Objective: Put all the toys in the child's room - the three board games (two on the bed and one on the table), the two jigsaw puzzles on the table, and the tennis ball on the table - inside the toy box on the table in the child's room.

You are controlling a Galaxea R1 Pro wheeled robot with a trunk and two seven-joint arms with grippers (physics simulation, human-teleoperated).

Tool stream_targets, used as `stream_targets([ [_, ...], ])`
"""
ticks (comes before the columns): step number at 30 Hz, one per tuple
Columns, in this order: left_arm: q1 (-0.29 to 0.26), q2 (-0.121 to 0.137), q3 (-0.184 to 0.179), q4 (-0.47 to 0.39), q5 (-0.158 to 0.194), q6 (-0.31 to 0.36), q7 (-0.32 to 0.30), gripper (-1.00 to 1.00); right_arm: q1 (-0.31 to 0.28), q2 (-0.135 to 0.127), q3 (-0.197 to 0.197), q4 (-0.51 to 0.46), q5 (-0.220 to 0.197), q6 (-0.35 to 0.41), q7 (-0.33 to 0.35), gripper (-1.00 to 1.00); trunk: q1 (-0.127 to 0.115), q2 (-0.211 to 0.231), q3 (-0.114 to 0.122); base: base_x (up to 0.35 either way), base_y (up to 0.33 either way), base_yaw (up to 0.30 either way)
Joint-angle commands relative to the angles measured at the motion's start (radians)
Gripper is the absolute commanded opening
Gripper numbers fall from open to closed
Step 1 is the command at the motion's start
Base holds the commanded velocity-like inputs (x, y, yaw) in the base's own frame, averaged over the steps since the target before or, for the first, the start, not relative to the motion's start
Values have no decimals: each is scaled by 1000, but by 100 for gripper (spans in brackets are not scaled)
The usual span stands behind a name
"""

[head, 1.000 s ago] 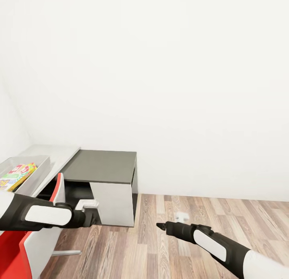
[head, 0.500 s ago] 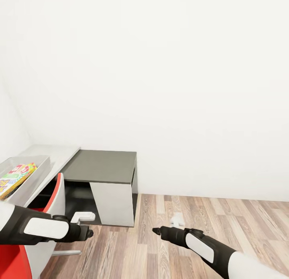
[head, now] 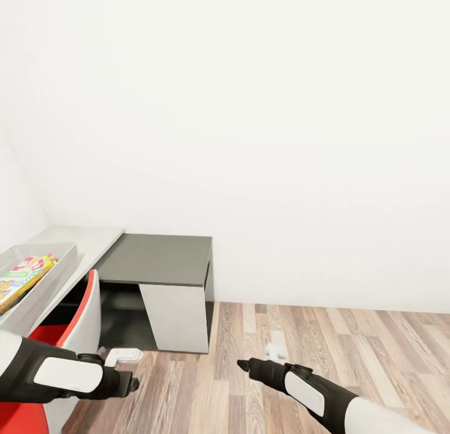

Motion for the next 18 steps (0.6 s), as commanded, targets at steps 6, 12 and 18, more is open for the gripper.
stream_targets([
  [6, 43, 0, -2, 8, 7, -5, 1, 100, 12, 13, 66, 23, -6, -25, 1, 100, 1, -2, 4, 0, 0, -94],
  [12, 87, -1, -2, 28, 6, -5, 1, 100, 24, 18, 121, 32, -7, -34, 1, 100, 1, -2, 11, 0, 0, -118],
  [18, 170, -1, -2, 66, 6, -6, 1, 100, 51, 28, 168, 38, -8, -39, -3, 100, 1, -2, 19, 0, 0, -123],
])
